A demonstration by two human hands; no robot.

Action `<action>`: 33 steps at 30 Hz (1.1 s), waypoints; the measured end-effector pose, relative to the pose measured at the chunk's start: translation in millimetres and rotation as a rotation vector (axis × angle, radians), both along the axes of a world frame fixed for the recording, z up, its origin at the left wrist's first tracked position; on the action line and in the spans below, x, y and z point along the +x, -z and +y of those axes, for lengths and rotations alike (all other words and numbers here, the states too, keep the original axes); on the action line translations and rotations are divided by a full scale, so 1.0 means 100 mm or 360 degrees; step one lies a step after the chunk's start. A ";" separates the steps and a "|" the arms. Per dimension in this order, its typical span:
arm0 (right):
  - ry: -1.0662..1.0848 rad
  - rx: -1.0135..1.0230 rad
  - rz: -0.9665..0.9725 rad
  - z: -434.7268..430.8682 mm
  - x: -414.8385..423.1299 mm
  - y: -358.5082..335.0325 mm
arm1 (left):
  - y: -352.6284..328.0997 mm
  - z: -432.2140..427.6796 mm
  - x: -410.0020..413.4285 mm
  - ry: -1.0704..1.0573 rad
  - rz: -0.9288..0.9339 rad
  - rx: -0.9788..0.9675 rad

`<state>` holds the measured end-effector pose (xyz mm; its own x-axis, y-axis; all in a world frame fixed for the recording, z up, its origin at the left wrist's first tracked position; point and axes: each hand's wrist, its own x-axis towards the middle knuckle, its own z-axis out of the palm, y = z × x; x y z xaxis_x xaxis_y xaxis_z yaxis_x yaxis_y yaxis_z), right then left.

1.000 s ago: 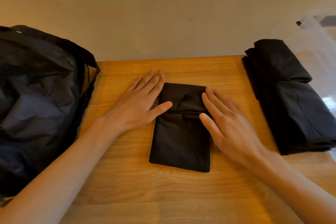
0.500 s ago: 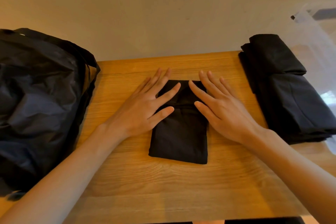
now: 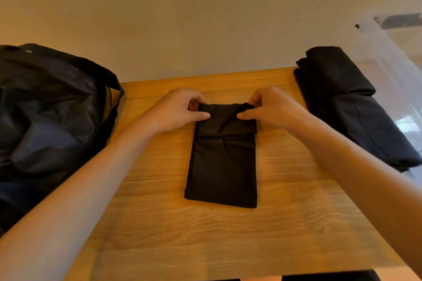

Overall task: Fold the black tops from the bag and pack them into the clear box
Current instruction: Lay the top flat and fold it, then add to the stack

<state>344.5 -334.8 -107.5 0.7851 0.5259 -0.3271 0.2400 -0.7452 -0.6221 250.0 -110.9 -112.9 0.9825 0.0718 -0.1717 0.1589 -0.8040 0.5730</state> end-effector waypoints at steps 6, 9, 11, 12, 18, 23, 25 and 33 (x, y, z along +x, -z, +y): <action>-0.0007 0.0226 -0.0039 -0.09 -0.01 -0.01 | -0.09 0.01 -0.05 -0.0052 0.0005 -0.0285; -0.0075 0.0422 -0.0180 -0.15 -0.08 -0.04 | -0.15 -0.05 -0.15 -0.0088 -0.0171 -0.0405; -0.0139 0.0526 -0.0308 -0.19 -0.18 -0.05 | -0.20 -0.08 -0.25 -0.0108 -0.0298 -0.0414; -0.0170 0.0562 -0.0385 -0.21 -0.24 -0.06 | -0.22 -0.09 -0.30 -0.0106 -0.0346 -0.0425; -0.0423 0.0727 -0.0715 -0.41 -0.66 0.00 | -0.23 -0.17 -0.77 0.0168 -0.0544 -0.0312; -0.0622 0.0751 -0.1027 -0.56 -0.93 0.17 | -0.14 -0.26 -1.07 0.0258 -0.0745 -0.0156; -0.0646 0.0728 -0.1081 -0.62 -1.01 0.24 | -0.09 -0.30 -1.16 0.0333 -0.0789 -0.0055; -0.0845 0.0597 -0.1124 -0.78 -1.23 0.40 | 0.11 -0.33 -1.44 0.0617 -0.0892 0.0331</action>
